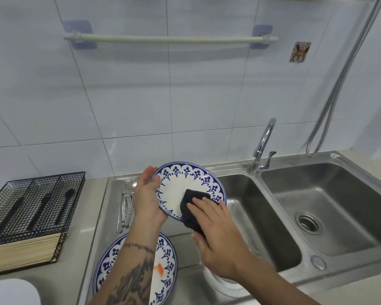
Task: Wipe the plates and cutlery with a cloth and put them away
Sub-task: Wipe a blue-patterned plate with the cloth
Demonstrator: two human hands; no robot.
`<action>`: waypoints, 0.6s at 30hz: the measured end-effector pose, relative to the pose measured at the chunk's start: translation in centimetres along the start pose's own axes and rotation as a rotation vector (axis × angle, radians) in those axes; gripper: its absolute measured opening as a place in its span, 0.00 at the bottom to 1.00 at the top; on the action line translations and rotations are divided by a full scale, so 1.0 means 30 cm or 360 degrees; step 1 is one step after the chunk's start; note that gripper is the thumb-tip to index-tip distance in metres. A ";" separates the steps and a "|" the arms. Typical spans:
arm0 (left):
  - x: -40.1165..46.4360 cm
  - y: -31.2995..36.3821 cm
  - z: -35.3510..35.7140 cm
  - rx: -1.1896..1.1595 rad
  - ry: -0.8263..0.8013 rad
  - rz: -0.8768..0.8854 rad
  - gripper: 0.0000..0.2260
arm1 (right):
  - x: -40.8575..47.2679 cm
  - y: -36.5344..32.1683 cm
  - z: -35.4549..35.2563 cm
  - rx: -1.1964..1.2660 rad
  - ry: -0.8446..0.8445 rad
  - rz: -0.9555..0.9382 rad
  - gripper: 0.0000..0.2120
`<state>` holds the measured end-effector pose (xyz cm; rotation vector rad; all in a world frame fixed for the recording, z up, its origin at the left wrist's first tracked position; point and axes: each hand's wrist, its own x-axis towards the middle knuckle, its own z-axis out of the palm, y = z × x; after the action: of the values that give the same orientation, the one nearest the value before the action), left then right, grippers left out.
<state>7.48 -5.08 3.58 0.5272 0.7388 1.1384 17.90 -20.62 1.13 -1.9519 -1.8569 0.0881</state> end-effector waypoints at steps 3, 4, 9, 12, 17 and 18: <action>-0.007 -0.005 0.000 -0.0006 0.0030 -0.0008 0.13 | 0.026 0.006 0.012 -0.0095 0.0167 -0.0021 0.24; -0.008 -0.006 -0.001 0.0001 0.0054 -0.0018 0.13 | 0.035 0.008 0.015 -0.0114 0.0200 -0.0019 0.23; -0.020 -0.008 -0.012 0.0066 0.0144 -0.0017 0.12 | 0.047 -0.003 0.015 -0.0158 0.0172 -0.0060 0.18; -0.028 -0.010 -0.015 0.0073 0.0178 -0.0023 0.12 | 0.061 -0.005 0.011 -0.0196 0.0159 -0.0087 0.18; -0.015 -0.003 -0.036 0.0253 0.0183 -0.0019 0.11 | 0.084 0.015 -0.004 -0.0209 0.0288 -0.0084 0.18; -0.016 -0.001 -0.050 0.0325 0.0136 0.0011 0.12 | 0.085 0.022 -0.010 -0.0180 0.0324 -0.0068 0.19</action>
<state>6.27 -5.52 2.70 0.6560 0.9342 1.1029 18.87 -18.26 1.80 -1.9141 -1.8024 -0.2256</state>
